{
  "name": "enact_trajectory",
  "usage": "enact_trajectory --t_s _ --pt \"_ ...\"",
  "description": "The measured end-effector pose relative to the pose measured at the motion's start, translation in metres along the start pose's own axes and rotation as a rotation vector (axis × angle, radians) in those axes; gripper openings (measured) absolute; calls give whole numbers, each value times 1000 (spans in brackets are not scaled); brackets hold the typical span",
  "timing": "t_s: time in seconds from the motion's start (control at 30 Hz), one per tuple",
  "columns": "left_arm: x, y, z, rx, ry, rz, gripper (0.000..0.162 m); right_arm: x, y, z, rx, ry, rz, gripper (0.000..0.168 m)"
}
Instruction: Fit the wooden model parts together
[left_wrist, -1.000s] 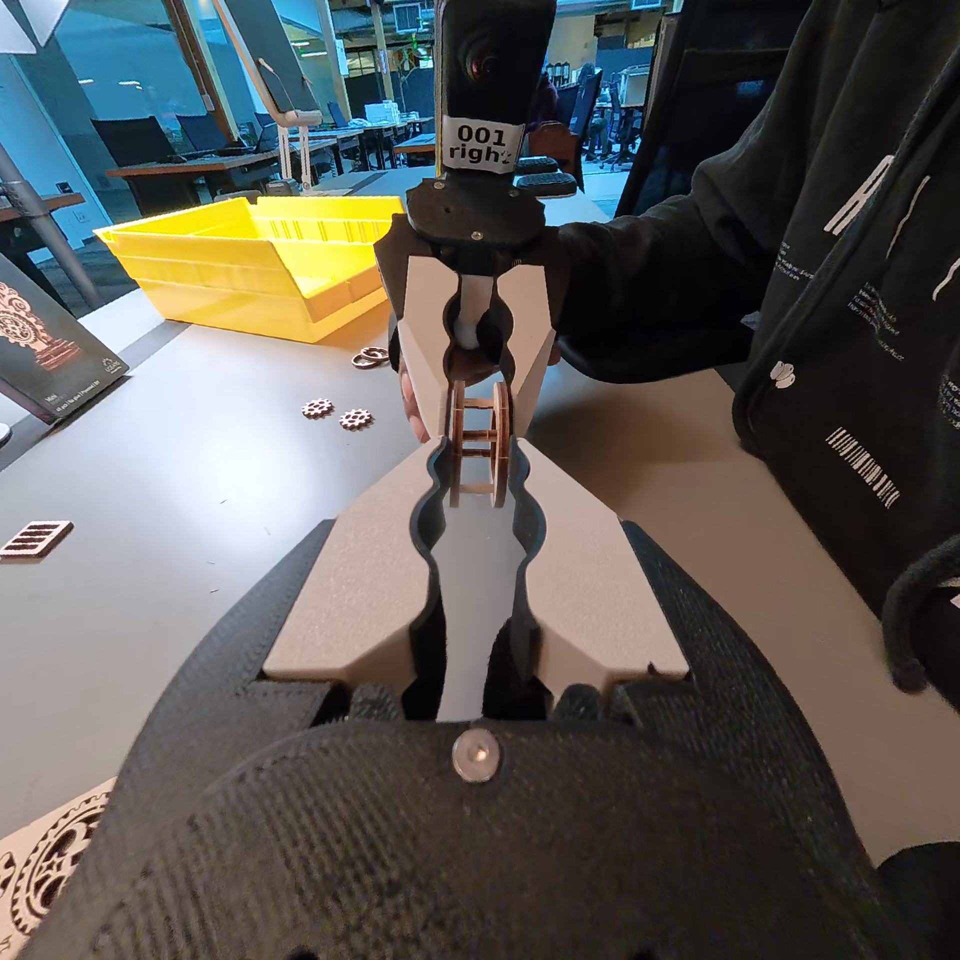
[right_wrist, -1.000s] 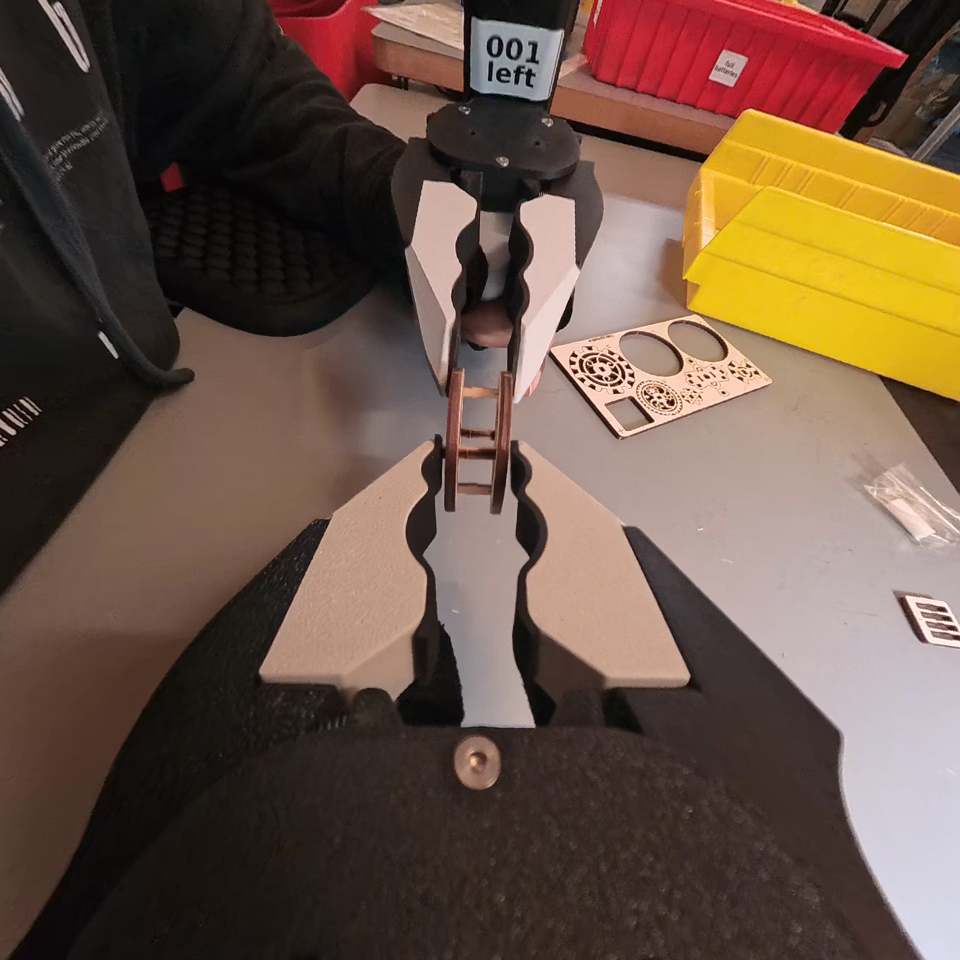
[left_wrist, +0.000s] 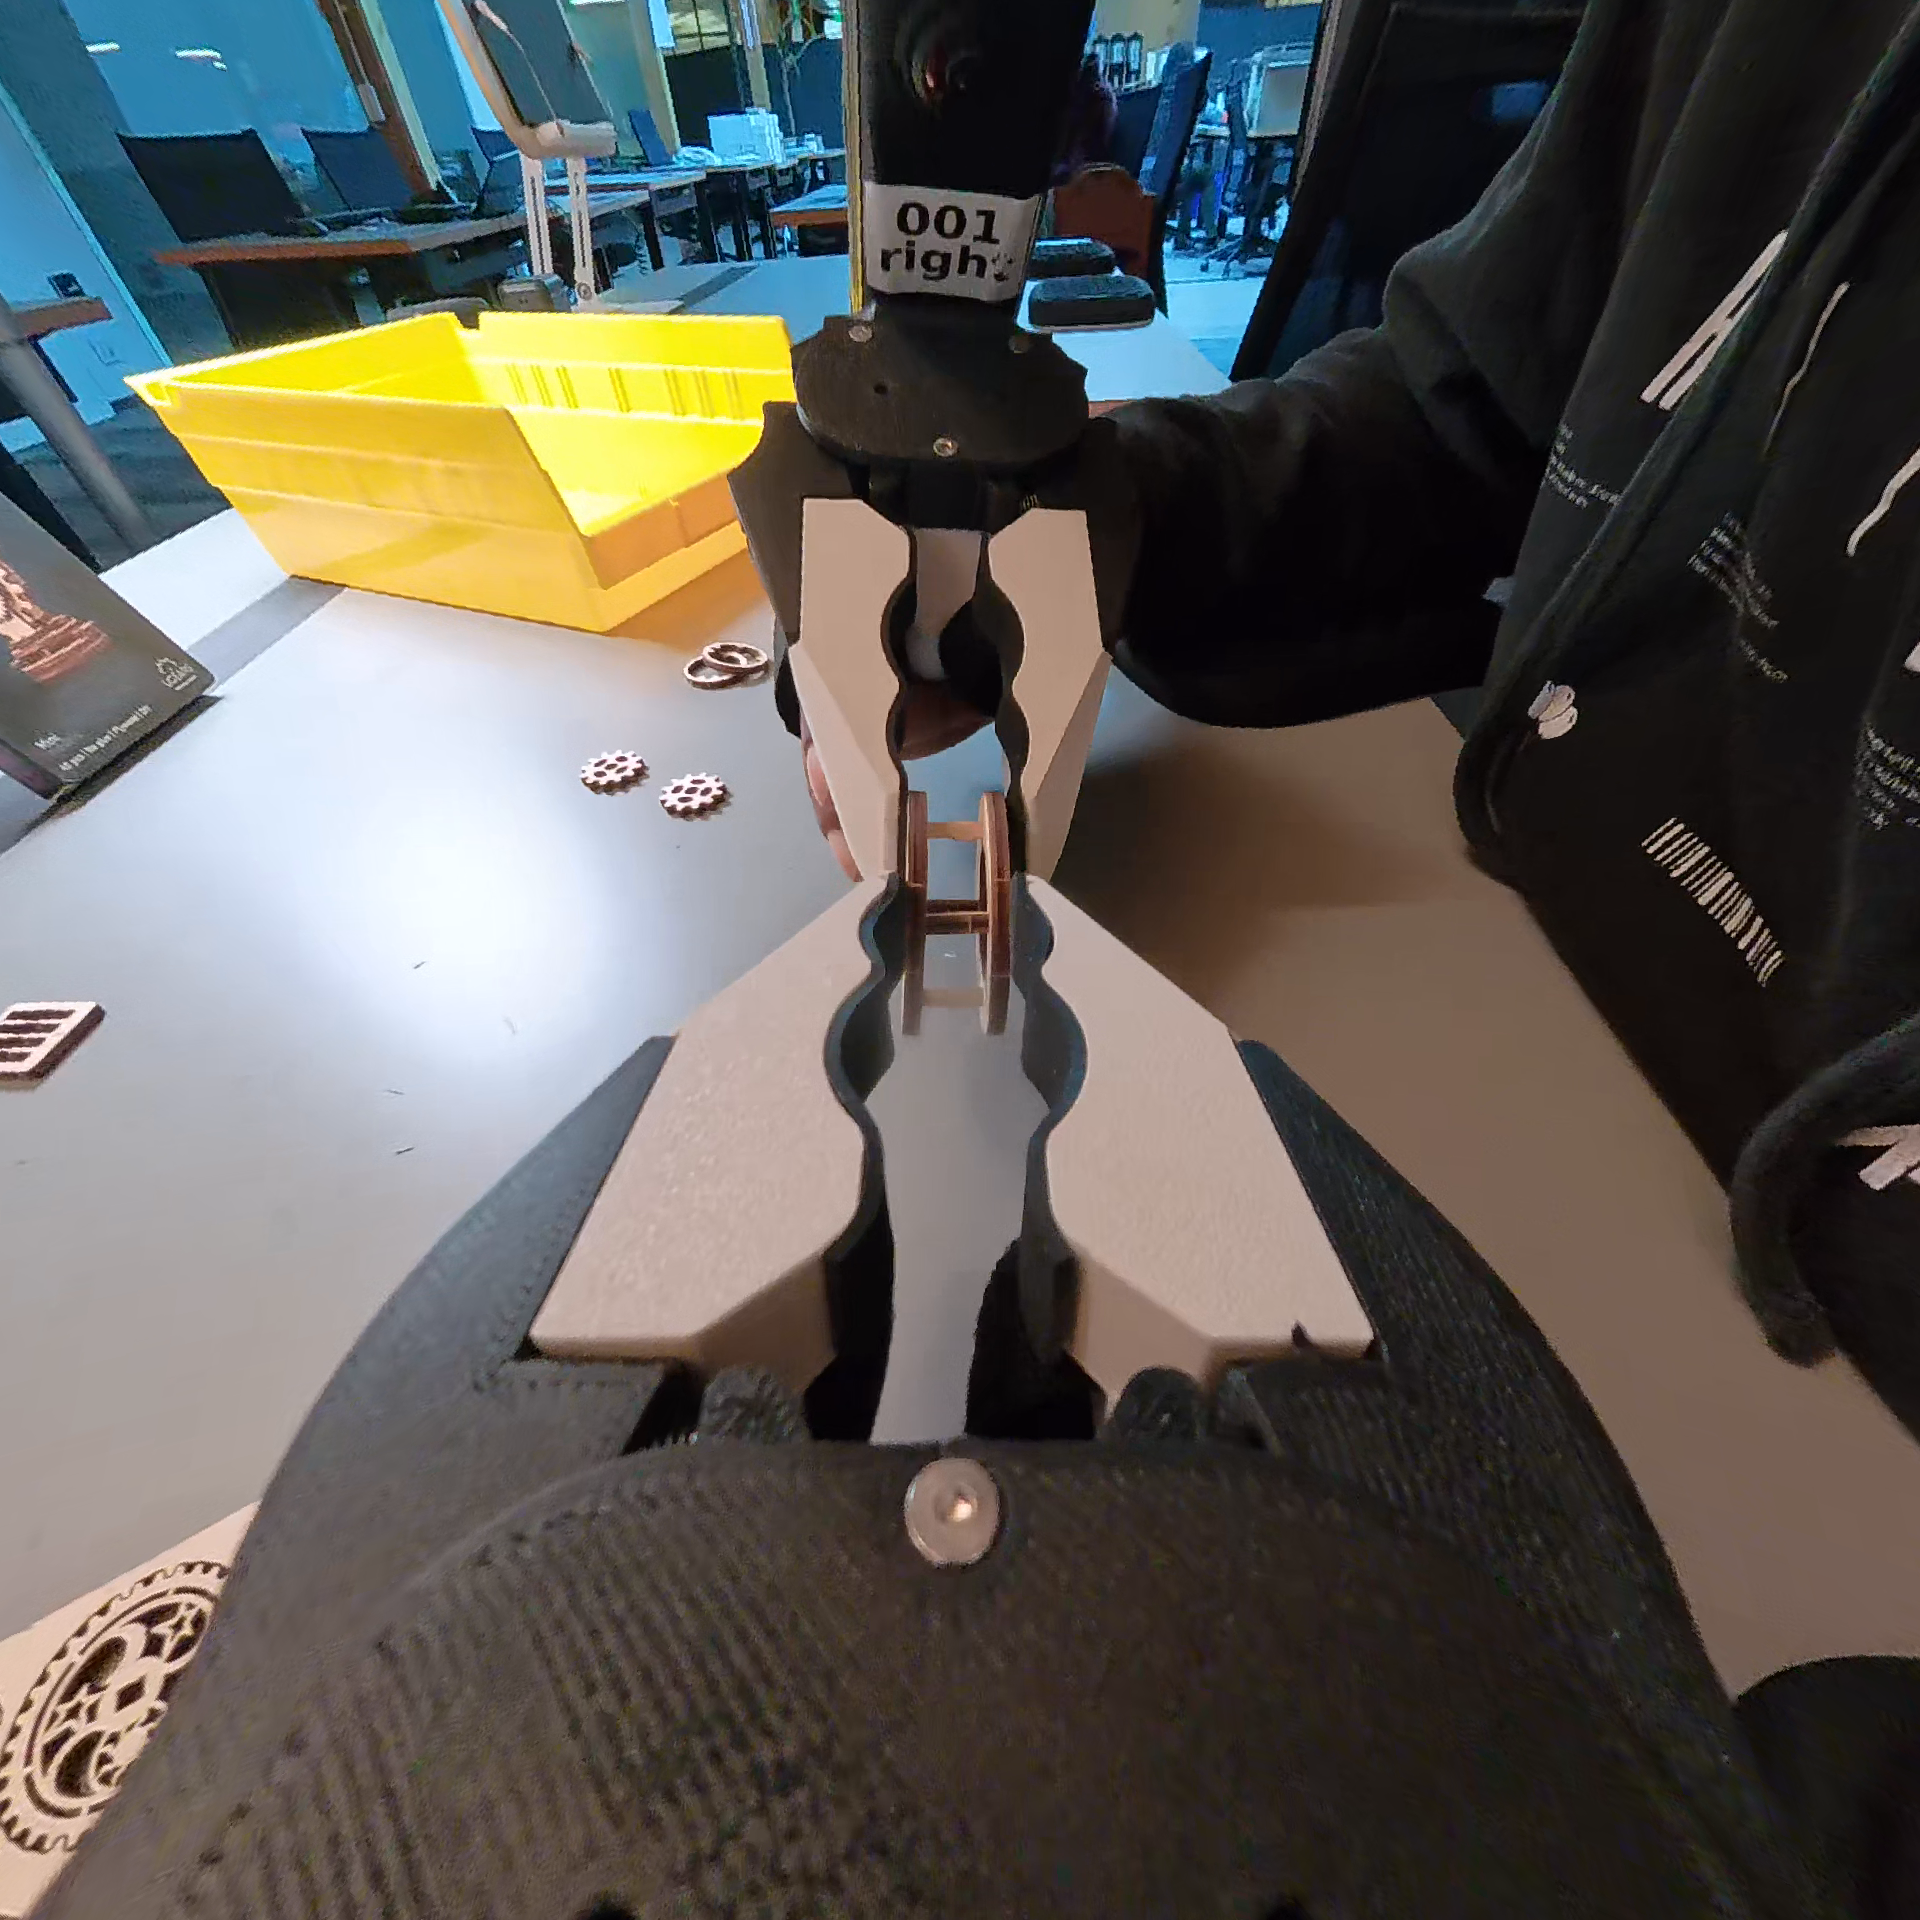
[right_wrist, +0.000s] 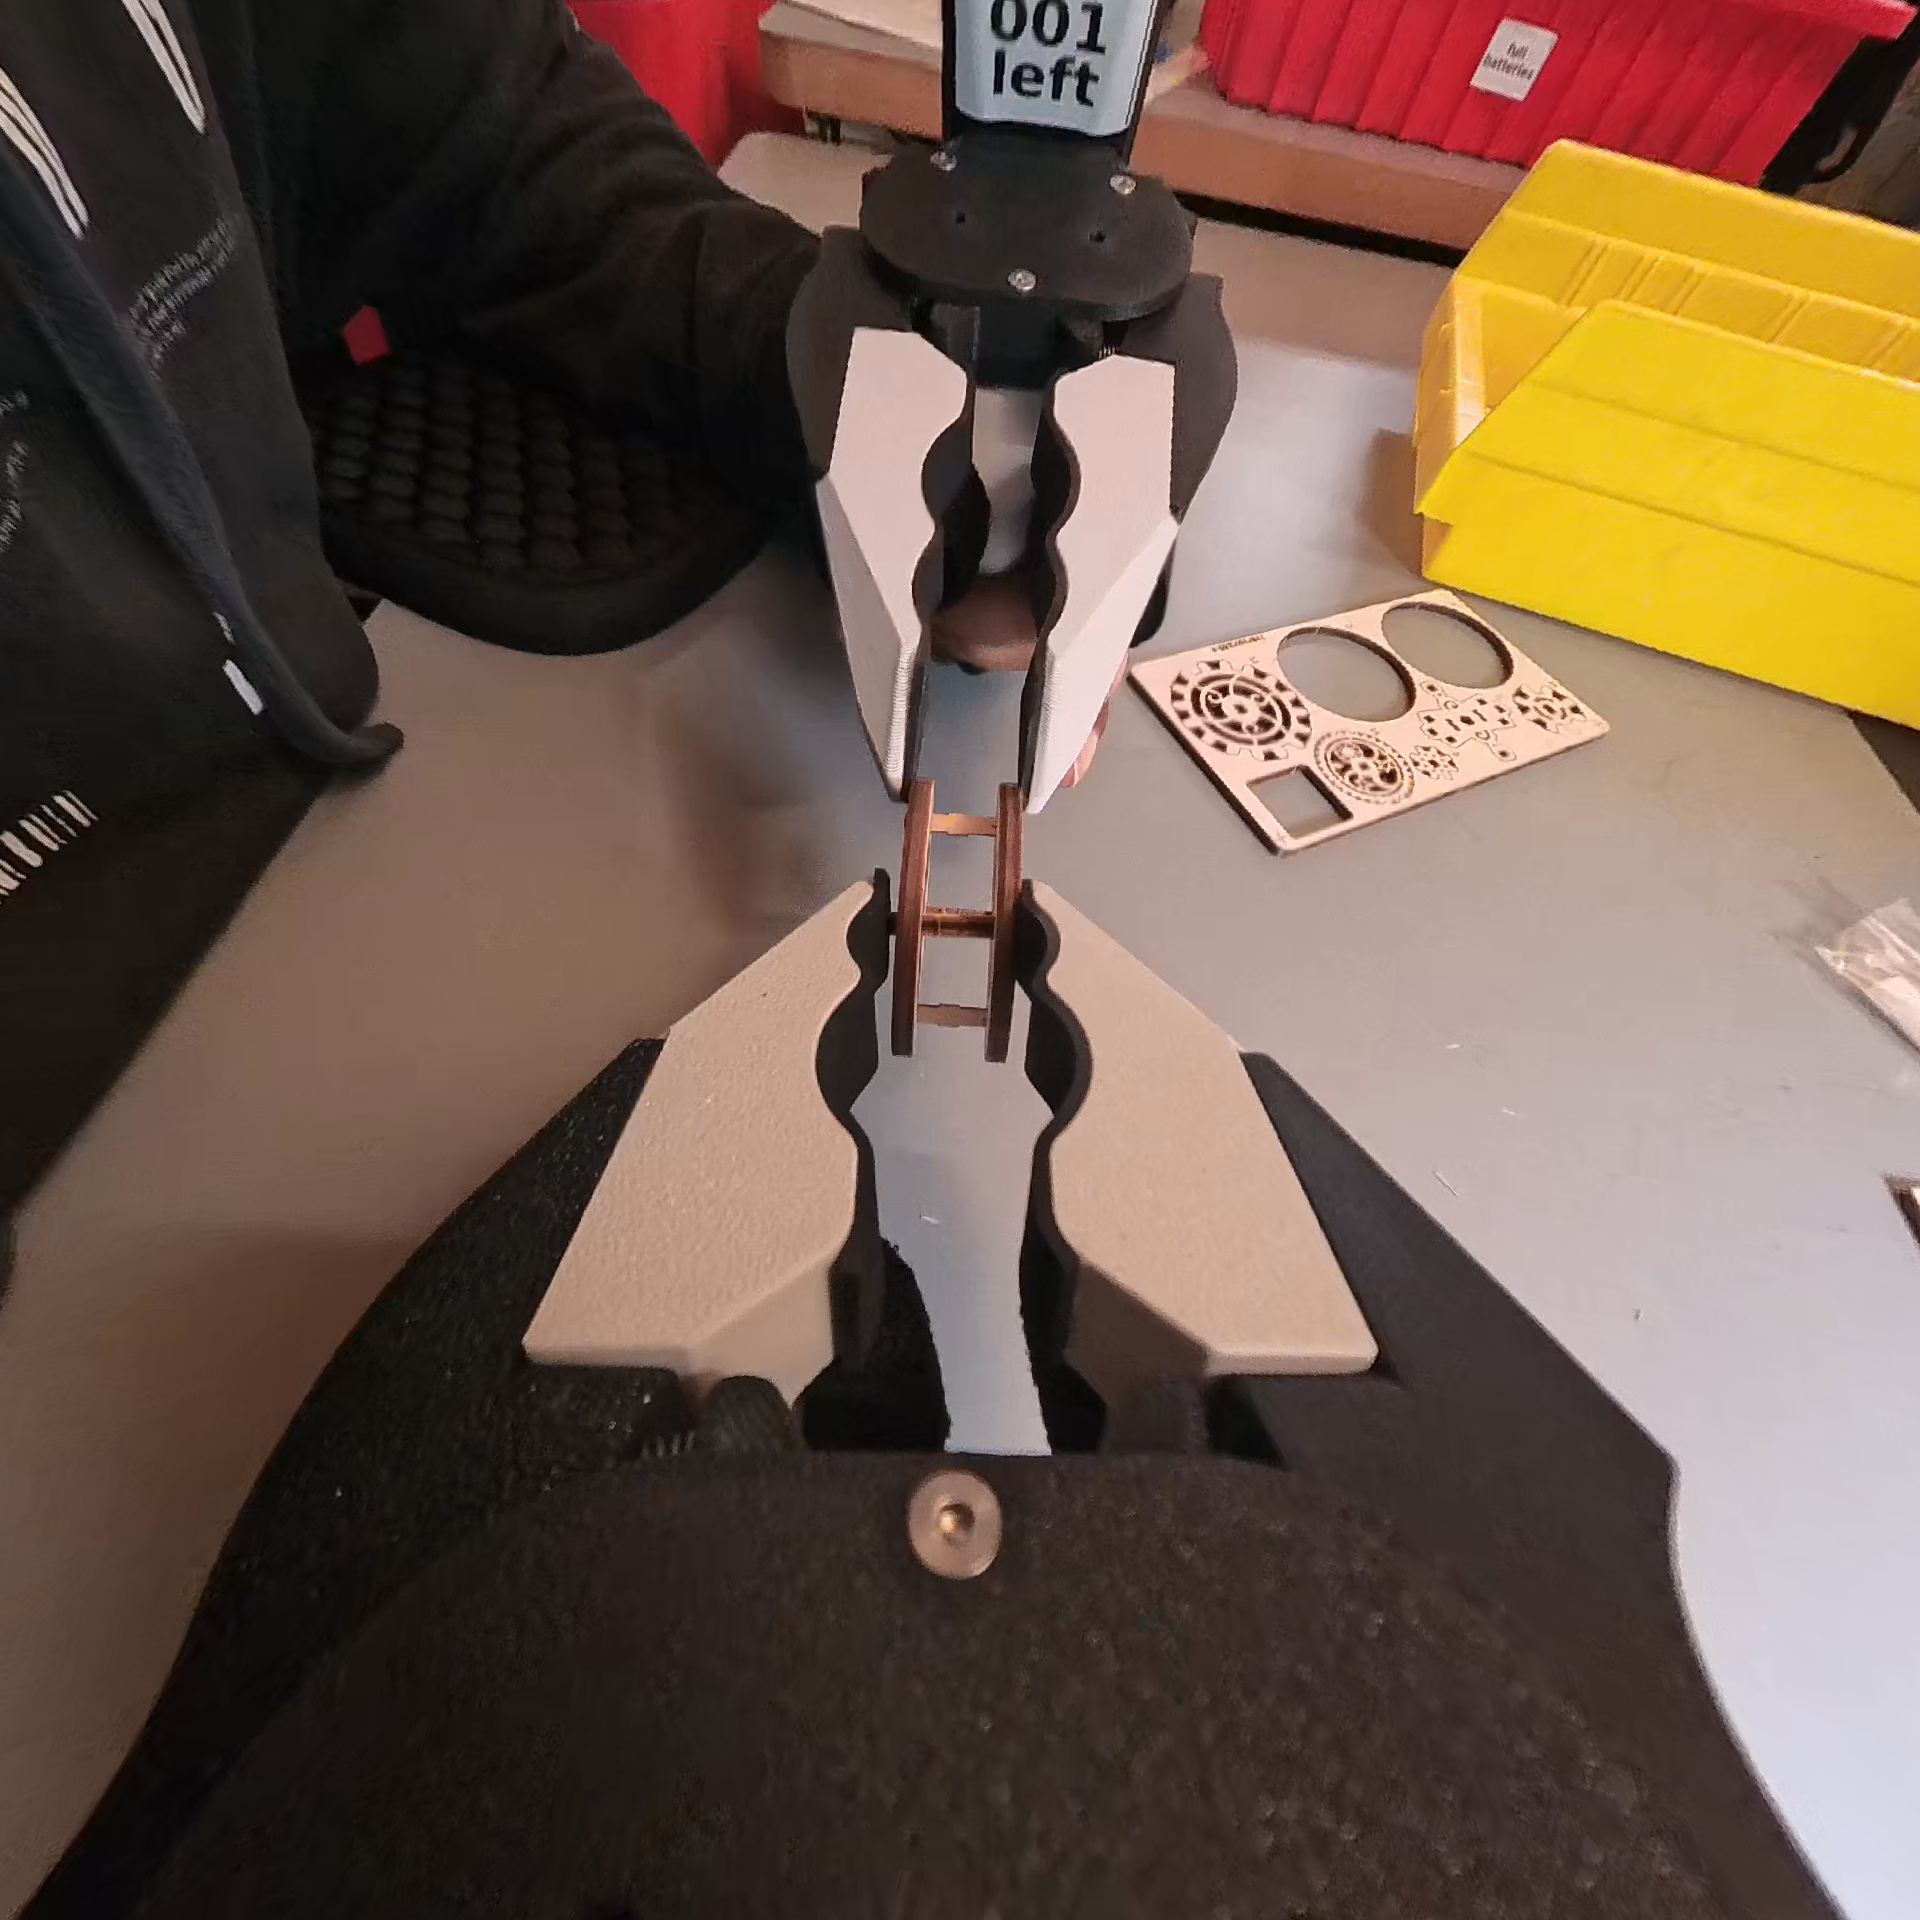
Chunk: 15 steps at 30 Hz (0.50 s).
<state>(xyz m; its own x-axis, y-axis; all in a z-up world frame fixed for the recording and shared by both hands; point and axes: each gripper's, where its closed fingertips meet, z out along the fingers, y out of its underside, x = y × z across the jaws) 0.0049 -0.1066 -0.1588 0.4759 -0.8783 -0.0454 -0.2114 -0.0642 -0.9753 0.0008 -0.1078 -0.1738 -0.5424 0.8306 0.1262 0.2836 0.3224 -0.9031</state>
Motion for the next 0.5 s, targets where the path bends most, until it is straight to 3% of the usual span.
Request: enact_trajectory --t_s 0.5 --pt "-1 -5 -1 57 -10 0 20 1 -3 -2 23 8 -5 21"
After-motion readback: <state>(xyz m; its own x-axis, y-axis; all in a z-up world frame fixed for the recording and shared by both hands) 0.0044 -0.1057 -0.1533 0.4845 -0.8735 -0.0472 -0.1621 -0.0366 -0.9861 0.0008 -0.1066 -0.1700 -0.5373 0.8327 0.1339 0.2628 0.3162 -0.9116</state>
